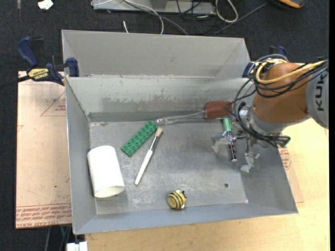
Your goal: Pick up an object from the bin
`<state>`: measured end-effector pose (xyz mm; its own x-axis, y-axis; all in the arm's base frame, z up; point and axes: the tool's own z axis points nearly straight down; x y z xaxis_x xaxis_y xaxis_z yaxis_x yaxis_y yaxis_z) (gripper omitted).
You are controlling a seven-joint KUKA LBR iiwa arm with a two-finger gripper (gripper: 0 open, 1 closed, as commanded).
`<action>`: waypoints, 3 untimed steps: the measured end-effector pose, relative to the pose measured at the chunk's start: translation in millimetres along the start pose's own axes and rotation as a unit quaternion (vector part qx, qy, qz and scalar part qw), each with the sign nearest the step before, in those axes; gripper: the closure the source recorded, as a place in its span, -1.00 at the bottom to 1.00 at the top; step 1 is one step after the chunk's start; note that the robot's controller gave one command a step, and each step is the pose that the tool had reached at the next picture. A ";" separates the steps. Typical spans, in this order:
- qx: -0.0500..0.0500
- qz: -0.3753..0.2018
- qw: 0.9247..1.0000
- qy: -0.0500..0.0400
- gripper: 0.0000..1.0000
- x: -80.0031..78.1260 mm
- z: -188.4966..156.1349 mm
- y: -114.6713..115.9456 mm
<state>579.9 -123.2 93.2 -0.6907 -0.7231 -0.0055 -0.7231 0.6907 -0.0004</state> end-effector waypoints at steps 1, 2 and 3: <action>-0.004 -0.059 0.998 -0.007 1.00 -10.1 22.2 -36.3; -0.004 -0.059 0.998 -0.007 1.00 -10.1 22.0 -36.3; -0.004 -0.059 0.998 -0.005 1.00 -9.0 -7.6 -35.9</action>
Offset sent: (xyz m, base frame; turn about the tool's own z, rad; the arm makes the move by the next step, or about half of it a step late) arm 0.0000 0.0000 0.0000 0.0000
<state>612.0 -141.5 100.9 -0.6008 -0.7992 -0.0168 -0.7994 0.6008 0.0056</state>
